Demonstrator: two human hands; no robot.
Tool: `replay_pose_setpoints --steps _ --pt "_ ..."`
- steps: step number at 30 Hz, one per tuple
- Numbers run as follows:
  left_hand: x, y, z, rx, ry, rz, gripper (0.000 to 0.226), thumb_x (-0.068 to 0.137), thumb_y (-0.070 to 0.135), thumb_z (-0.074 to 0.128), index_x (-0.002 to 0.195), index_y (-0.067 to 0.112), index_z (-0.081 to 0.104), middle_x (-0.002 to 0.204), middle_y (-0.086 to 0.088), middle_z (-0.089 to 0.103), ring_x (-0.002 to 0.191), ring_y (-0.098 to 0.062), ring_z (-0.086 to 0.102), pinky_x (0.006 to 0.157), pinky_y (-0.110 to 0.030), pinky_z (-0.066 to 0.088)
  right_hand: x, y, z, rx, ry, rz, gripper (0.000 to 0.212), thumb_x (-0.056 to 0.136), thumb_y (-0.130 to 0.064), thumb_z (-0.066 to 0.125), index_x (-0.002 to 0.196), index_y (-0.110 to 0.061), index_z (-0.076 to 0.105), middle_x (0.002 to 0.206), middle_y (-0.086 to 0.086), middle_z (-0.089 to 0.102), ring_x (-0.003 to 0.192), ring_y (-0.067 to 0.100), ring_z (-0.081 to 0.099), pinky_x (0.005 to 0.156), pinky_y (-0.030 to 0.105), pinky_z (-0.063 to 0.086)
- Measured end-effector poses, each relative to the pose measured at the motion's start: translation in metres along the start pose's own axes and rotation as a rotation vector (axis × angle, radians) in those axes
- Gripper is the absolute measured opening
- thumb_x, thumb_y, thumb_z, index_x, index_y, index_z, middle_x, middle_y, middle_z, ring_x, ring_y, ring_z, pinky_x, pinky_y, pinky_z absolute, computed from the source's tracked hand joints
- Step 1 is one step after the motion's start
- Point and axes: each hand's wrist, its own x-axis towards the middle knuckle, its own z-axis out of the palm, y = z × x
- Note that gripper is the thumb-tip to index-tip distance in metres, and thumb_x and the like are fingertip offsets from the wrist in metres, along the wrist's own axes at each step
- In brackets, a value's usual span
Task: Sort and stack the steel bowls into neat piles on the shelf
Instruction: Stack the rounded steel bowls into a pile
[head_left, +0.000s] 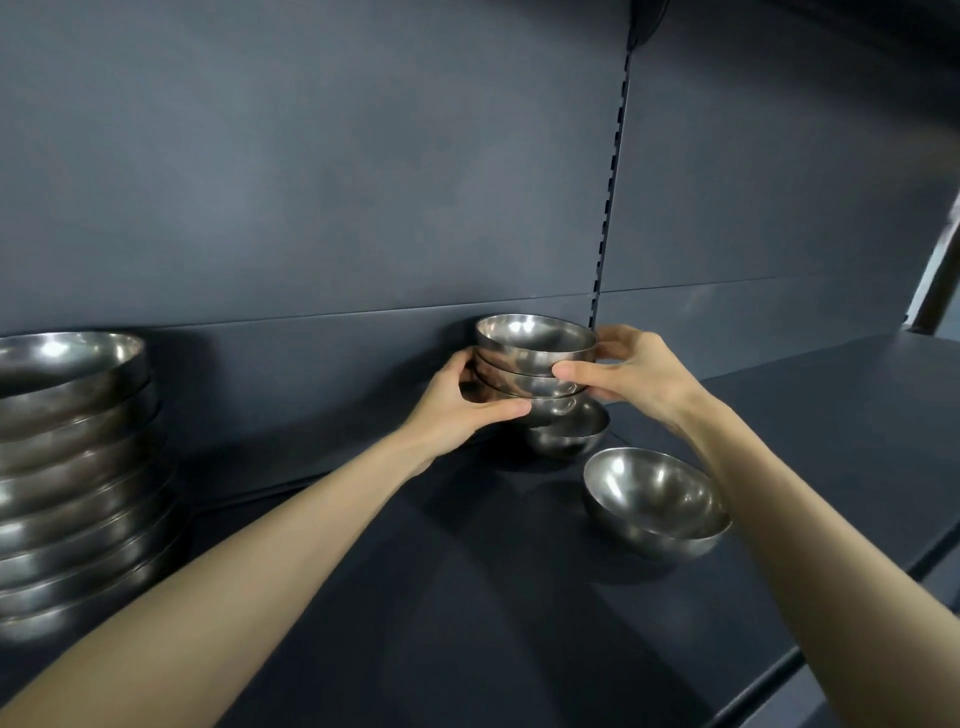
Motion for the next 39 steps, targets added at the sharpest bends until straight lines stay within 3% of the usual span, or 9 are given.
replay_pose_setpoints --steps 4,6,9,12,16,19,27,34,39 --pt "0.017 -0.011 0.014 -0.007 -0.049 -0.022 0.072 0.066 0.024 0.087 0.127 0.024 0.049 0.108 0.015 0.06 0.101 -0.006 0.063 0.081 -0.012 0.047 0.007 0.014 -0.008 0.015 0.008 0.022 0.057 0.055 -0.038 0.088 0.102 -0.024 0.06 0.09 -0.009 0.075 0.087 0.008 0.072 0.083 0.033 0.059" --pt "0.023 -0.016 0.021 -0.017 -0.067 -0.018 0.068 0.066 0.022 0.087 0.123 0.025 0.05 0.104 0.017 0.061 0.091 0.004 0.064 0.073 -0.006 0.045 0.008 0.021 -0.011 0.03 0.021 0.036 0.063 0.048 -0.042 0.087 0.102 -0.024 0.059 0.095 -0.007 0.073 0.086 0.004 0.071 0.075 0.023 0.059" --pt "0.028 -0.024 0.029 -0.021 -0.095 -0.025 0.063 0.066 0.022 0.087 0.117 0.029 0.051 0.103 0.018 0.063 0.088 0.012 0.061 0.07 -0.002 0.043 0.008 0.031 -0.014 0.023 0.022 0.047 0.052 0.055 -0.037 0.088 0.097 -0.029 0.059 0.093 -0.009 0.072 0.084 0.0 0.07 0.068 0.016 0.056" --pt "0.03 -0.034 0.034 -0.012 -0.118 -0.054 0.069 0.064 0.028 0.087 0.123 0.027 0.051 0.111 0.014 0.063 0.106 -0.001 0.06 0.084 -0.01 0.045 0.007 0.039 -0.016 0.004 0.037 0.064 0.056 0.047 -0.044 0.086 0.095 -0.032 0.058 0.093 -0.011 0.072 0.085 -0.002 0.069 0.075 0.019 0.055" --pt "0.03 -0.04 0.037 0.024 -0.142 -0.065 0.097 0.051 0.048 0.086 0.135 0.02 0.047 0.125 0.004 0.062 0.121 -0.01 0.053 0.106 -0.033 0.041 0.005 0.046 -0.015 -0.005 0.065 0.075 0.063 0.043 -0.05 0.086 0.097 -0.031 0.06 0.097 -0.009 0.072 0.091 0.003 0.069 0.084 0.025 0.054" --pt "0.029 -0.04 0.037 0.017 -0.146 -0.065 0.103 0.045 0.054 0.083 0.135 0.02 0.047 0.127 0.002 0.062 0.124 -0.013 0.052 0.109 -0.04 0.039 0.005 0.049 -0.013 -0.024 0.079 0.086 0.067 0.042 -0.051 0.087 0.1 -0.028 0.062 0.088 -0.013 0.073 0.084 -0.002 0.069 0.084 0.025 0.055" --pt "0.027 -0.045 0.038 0.002 -0.15 -0.052 0.096 0.06 0.043 0.084 0.142 0.022 0.038 0.134 0.003 0.057 0.125 -0.006 0.049 0.108 -0.029 0.038 0.005 0.052 -0.012 -0.047 0.101 0.104 0.059 0.052 -0.047 0.088 0.101 -0.028 0.062 0.1 -0.008 0.071 0.094 0.006 0.068 0.094 0.037 0.054" --pt "0.028 -0.05 0.041 -0.03 -0.135 -0.046 0.089 0.068 0.031 0.085 0.142 0.018 0.037 0.134 0.001 0.057 0.126 -0.008 0.049 0.109 -0.032 0.038 0.005 0.048 -0.01 -0.07 0.114 0.117 0.087 0.036 -0.059 0.085 0.111 -0.021 0.063 0.103 -0.004 0.071 0.098 0.01 0.068 0.096 0.039 0.053" --pt "0.027 -0.051 0.041 -0.03 -0.133 -0.039 0.086 0.071 0.027 0.084 0.142 0.019 0.037 0.129 0.006 0.057 0.125 -0.006 0.048 0.106 -0.026 0.037 0.006 0.048 -0.011 -0.087 0.124 0.115 0.079 0.045 -0.052 0.088 0.113 -0.021 0.062 0.102 -0.006 0.07 0.097 0.008 0.067 0.095 0.039 0.053"
